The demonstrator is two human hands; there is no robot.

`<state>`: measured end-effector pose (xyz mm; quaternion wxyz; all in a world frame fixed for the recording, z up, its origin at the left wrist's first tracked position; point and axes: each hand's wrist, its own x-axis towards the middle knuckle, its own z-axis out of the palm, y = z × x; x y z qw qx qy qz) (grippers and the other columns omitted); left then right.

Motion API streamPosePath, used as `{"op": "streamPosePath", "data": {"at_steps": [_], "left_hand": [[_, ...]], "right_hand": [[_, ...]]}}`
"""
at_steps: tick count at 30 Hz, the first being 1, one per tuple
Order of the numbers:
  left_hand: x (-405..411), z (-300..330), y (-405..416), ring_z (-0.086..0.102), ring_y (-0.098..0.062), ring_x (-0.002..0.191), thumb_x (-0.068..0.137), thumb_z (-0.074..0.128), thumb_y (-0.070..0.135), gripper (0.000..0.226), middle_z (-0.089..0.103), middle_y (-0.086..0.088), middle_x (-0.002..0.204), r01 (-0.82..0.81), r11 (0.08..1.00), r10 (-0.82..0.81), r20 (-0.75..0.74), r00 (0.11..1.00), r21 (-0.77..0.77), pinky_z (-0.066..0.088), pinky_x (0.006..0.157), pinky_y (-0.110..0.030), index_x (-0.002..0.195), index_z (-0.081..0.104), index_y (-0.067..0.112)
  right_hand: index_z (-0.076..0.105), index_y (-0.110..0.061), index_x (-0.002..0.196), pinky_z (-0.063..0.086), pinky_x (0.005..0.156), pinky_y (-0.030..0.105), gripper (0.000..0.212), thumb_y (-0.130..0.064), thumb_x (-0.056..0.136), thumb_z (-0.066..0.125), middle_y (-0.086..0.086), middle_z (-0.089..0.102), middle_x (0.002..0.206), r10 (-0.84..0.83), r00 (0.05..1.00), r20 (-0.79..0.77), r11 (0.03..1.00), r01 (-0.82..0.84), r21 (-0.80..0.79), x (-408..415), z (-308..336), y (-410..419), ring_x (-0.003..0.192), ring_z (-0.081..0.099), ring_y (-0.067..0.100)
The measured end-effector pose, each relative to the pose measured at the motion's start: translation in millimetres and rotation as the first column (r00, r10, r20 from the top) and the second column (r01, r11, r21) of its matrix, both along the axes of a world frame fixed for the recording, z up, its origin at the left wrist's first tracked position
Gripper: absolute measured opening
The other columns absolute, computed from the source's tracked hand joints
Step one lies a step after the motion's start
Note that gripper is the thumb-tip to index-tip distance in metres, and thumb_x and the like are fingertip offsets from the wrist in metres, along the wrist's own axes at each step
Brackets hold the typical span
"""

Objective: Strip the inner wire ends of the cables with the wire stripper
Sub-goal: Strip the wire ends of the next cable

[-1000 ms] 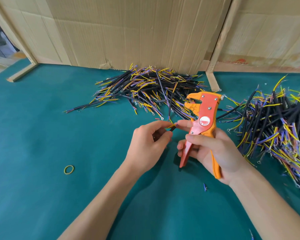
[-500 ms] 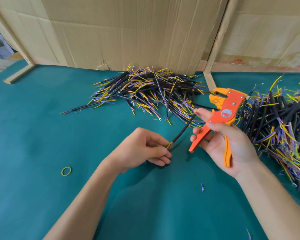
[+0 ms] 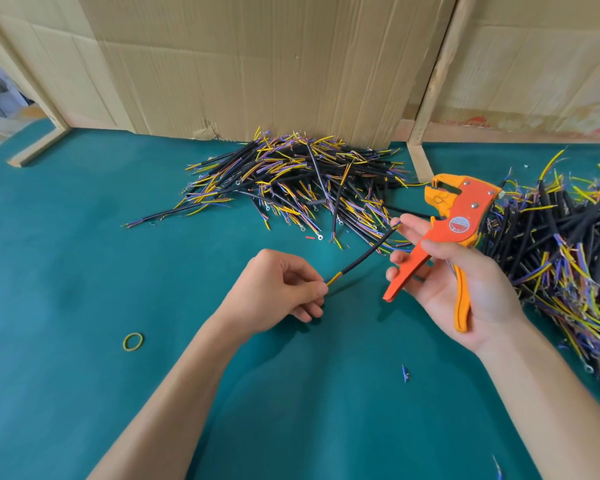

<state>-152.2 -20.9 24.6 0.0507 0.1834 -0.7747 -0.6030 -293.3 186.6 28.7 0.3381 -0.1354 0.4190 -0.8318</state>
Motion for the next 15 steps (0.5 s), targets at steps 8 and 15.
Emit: {"op": "streamPosePath", "data": {"at_steps": [8,15], "left_hand": [[0.0,2.9,-3.8,0.074,-0.021,0.068,0.097,0.061,-0.001,0.009,0.075,-0.015,0.079,-0.020,0.993,0.028,-0.069,0.997,0.113,0.056,0.056,-0.023,0.092,0.069,-0.001],[-5.0,3.5,0.8,0.064,-0.014,0.057,0.104,0.049,0.004,0.023,0.069,-0.003,0.069,-0.139,0.987,0.152,-0.201,0.968,0.077,0.050,0.052,-0.021,0.088,0.065,0.005]], "right_hand": [[0.067,0.001,0.128,0.057,0.075,0.039,0.055,-0.014,0.075,0.070,0.013,0.066,0.130,-0.041,0.997,0.058,0.999,0.042,-0.022,-4.1,-1.5,2.2,0.083,0.066,0.025],[0.064,0.003,0.129,0.058,0.075,0.039,0.050,-0.012,0.082,0.061,0.014,0.067,0.123,-0.051,0.997,0.065,0.999,0.052,-0.011,-5.6,-3.2,4.4,0.081,0.065,0.024]]}}
